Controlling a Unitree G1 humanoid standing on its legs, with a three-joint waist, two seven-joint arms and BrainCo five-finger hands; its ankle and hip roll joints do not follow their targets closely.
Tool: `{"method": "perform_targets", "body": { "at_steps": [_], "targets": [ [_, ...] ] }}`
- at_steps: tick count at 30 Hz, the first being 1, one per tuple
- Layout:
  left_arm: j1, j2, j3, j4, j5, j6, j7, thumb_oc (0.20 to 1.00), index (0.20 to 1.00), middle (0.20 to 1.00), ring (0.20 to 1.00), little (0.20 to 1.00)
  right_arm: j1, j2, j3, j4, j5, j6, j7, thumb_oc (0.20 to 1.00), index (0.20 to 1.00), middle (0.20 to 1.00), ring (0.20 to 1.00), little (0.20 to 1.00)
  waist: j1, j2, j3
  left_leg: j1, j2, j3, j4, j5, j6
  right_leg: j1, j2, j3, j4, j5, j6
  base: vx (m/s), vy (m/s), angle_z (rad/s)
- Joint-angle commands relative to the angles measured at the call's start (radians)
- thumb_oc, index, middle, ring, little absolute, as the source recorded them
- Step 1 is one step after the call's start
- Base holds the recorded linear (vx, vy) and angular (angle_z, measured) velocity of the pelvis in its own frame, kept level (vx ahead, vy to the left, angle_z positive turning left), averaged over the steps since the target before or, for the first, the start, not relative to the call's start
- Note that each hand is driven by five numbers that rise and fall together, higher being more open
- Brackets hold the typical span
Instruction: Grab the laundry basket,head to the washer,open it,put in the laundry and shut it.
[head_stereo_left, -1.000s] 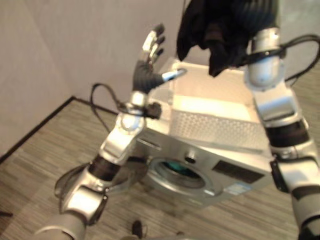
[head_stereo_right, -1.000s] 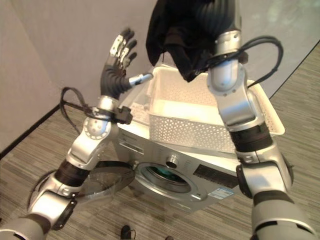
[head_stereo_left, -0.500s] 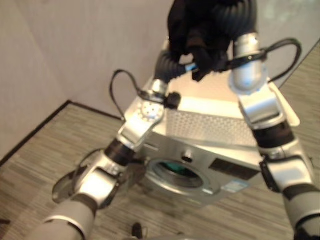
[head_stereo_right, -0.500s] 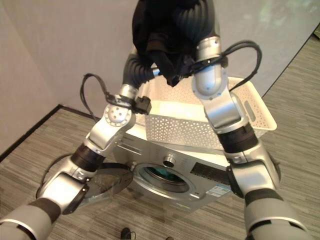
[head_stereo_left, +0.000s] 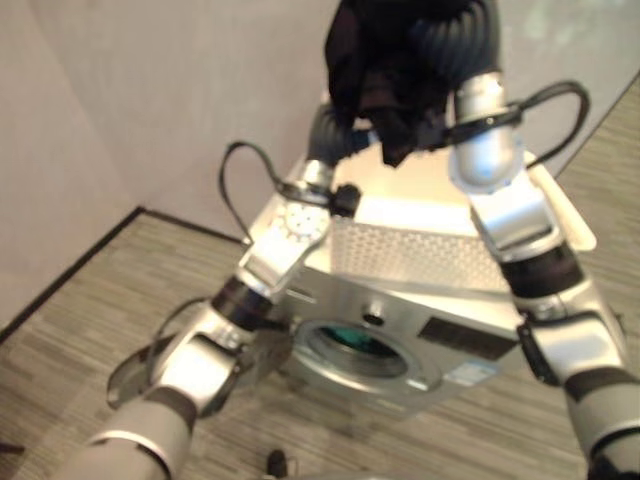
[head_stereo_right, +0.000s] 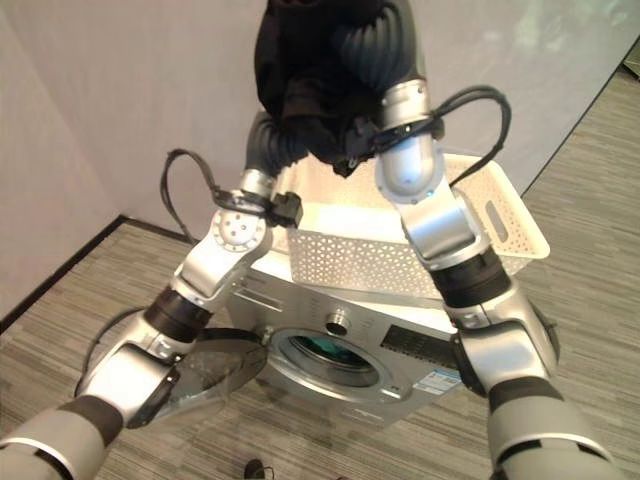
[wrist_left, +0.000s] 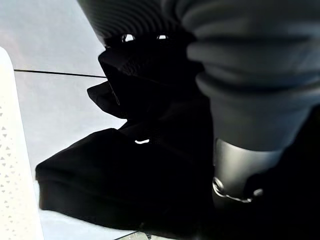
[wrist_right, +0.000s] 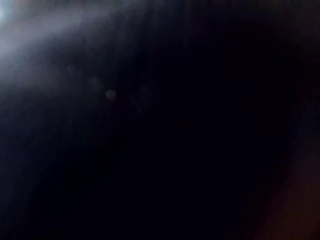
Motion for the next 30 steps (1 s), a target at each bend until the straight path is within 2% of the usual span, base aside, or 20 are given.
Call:
{"method": "perform_targets", "body": {
  "at_steps": [1, 12, 20, 30],
  "targets": [
    [-0.084, 0.012, -0.006, 0.027, -0.018, -0.067, -0.021, 1.000, 1.000, 1.000, 1.000, 1.000, -0.113, -0.042, -0.030, -0.046, 0.030, -0.054, -0.009, 0.200, 0.200, 0.200, 0.200, 0.200, 0.031, 0.000, -0.046, 0.106, 0.026, 0.017, 0.012, -0.188, -0.011, -0.019, 0.013, -0.018, 0.085, -0.041, 0.040, 0.00, 0.000, 0.00],
    [-0.074, 0.048, 0.001, 0.010, 0.027, -0.069, -0.025, 1.000, 1.000, 1.000, 1.000, 1.000, -0.090, -0.052, -0.041, -0.044, 0.007, -0.050, -0.003, 0.200, 0.200, 0.200, 0.200, 0.200, 0.027, 0.004, -0.045, 0.108, 0.024, 0.021, 0.012, -0.191, -0.010, -0.020, 0.012, -0.015, 0.088, -0.044, 0.042, 0.00, 0.000, 0.00],
    [-0.083, 0.002, -0.006, 0.038, -0.102, -0.100, -0.023, 1.000, 1.000, 1.000, 1.000, 1.000, -0.114, -0.019, -0.030, -0.028, 0.015, -0.047, -0.014, 0.200, 0.200, 0.200, 0.200, 0.200, 0.018, 0.007, -0.047, 0.113, 0.023, 0.026, 0.012, -0.193, -0.009, -0.017, 0.010, -0.013, 0.087, -0.042, 0.042, 0.00, 0.000, 0.00],
    [-0.088, -0.022, -0.015, 0.051, -0.175, -0.120, -0.033, 1.000, 1.000, 1.000, 1.000, 1.000, -0.113, 0.018, -0.008, -0.024, 0.067, -0.067, 0.000, 0.200, 0.200, 0.200, 0.200, 0.200, 0.010, 0.012, -0.048, 0.117, 0.023, 0.037, 0.012, -0.195, -0.008, -0.020, 0.005, -0.003, 0.089, -0.038, 0.043, 0.00, 0.003, -0.01]
  ]
}}
